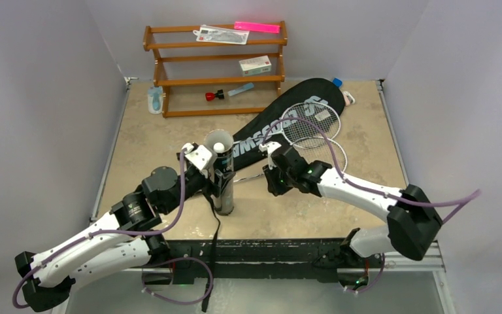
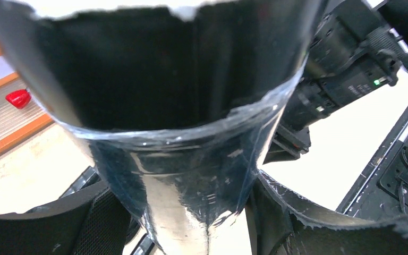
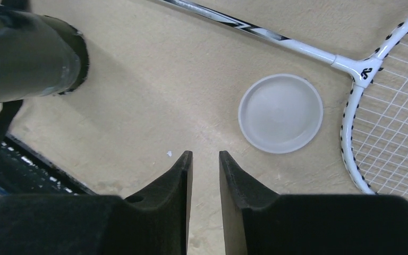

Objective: Pack up the badminton gear
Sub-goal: Close the lid on the shuttle tube.

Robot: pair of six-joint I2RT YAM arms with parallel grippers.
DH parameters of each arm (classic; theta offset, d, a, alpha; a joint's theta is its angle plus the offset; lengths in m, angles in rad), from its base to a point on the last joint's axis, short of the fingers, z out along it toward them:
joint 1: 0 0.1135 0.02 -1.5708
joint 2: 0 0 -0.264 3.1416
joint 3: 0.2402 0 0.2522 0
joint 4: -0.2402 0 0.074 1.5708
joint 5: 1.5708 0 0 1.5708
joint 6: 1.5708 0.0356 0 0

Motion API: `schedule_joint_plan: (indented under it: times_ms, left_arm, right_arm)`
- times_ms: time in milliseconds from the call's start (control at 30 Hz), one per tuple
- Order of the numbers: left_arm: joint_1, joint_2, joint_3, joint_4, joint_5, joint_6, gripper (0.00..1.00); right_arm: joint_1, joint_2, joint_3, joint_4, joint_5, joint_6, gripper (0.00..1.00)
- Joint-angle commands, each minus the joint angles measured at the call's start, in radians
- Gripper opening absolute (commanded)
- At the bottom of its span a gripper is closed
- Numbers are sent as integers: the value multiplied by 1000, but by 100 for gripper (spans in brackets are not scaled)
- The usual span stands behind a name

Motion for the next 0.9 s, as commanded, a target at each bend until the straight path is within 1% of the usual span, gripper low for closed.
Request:
schedule_joint_plan:
  times_ms: [0, 100, 300, 767, 867]
  left_arm:
    - [2, -4, -10, 4, 22, 20, 50]
    - [2, -8, -16, 4, 25, 20, 51]
    - [2, -13, -19, 7, 29, 22, 51]
    - [2, -8, -17, 17, 37, 25, 52]
    - [2, -8, -16, 21, 39, 27, 52]
  right_arm:
    - [-13, 67, 38, 16, -6, -24, 29]
    - [-20, 119, 56, 11, -5, -32, 30]
    - [-23, 187, 84, 10, 25, -47, 29]
    - [-23, 256, 103, -4, 79, -80, 25]
    - [-23, 274, 109, 4, 114, -82, 25]
